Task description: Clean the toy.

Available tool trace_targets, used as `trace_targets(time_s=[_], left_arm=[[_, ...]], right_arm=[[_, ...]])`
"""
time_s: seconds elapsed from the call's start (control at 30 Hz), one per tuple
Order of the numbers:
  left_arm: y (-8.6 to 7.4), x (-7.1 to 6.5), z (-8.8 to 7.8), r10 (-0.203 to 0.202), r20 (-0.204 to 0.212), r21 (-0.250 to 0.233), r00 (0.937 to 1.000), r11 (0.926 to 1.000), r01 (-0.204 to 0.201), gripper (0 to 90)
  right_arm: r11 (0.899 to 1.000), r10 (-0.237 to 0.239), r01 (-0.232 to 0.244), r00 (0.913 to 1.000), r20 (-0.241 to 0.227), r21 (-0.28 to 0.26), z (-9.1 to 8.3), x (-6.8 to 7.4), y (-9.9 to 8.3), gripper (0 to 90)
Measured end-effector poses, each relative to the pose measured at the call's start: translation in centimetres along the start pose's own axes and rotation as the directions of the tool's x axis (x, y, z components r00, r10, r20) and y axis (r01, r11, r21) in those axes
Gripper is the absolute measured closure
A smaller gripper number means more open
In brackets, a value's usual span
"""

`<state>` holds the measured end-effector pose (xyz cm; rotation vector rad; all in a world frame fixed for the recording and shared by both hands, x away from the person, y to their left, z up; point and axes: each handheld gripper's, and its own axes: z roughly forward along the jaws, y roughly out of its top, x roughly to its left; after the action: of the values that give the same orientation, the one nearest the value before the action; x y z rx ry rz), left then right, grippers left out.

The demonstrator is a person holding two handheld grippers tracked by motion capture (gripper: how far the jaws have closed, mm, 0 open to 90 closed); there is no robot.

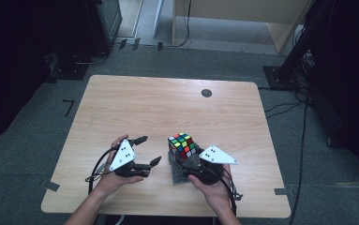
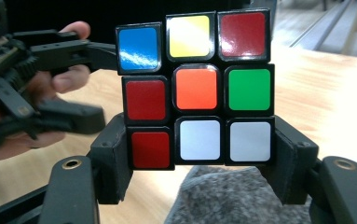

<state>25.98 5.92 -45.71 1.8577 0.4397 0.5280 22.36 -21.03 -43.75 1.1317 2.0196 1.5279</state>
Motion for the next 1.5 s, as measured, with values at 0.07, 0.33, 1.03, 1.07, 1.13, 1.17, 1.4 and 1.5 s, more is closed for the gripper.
trace_targets(time_s=[0.07,0.33,1.03,1.07,1.13,1.17,1.4,1.5], left_arm=[[0.0,-0.6,0.2,0.061,0.006,0.017,0.9981,0.998,-0.061,15.6],[0.1,-1.8,0.4,0.182,-0.023,0.014,0.9831,0.9833,-0.181,15.3],[-0.5,-4.6,1.2,0.445,-0.134,0.066,0.8853,0.8954,-0.44,28.0],[-0.5,-4.6,1.3,0.44,-0.134,0.067,0.8879,0.8978,-0.435,28.1],[-0.6,-4.5,1.3,0.425,-0.127,0.064,0.8963,0.9053,-0.42,28.4],[-0.6,-4.5,1.3,0.417,-0.124,0.064,0.9003,0.9088,-0.412,29.2],[-0.6,-3.9,1.0,0.342,-0.113,0.032,0.9331,0.9398,-0.34,33.2],[-0.6,-3.4,0.8,0.305,-0.112,0.026,0.9458,0.9524,-0.304,33.3]], right_arm=[[1.0,-0.007,0.008,0.9996,-0.029,0.02,0.1,0.3,0.2,34.6],[0.996,0.05,-0.041,0.9917,-0.118,0.077,0.4,0.8,0.6,34.6],[0.982,0.091,-0.066,0.9857,-0.141,0.176,1.7,1.8,0.1,34.4],[0.981,0.095,-0.068,0.9854,-0.142,0.18,1.7,1.9,0.1,34.4],[0.981,0.099,-0.074,0.9856,-0.137,0.182,1.8,1.9,0.0,34.4],[0.981,0.102,-0.077,0.9852,-0.137,0.179,1.8,1.8,0.0,34.3],[0.989,0.113,-0.1,0.9863,-0.12,0.109,1.2,1.5,0.1,22.6],[0.991,0.12,-0.111,0.9845,-0.128,0.081,0.7,1.2,0.3,19.2]])
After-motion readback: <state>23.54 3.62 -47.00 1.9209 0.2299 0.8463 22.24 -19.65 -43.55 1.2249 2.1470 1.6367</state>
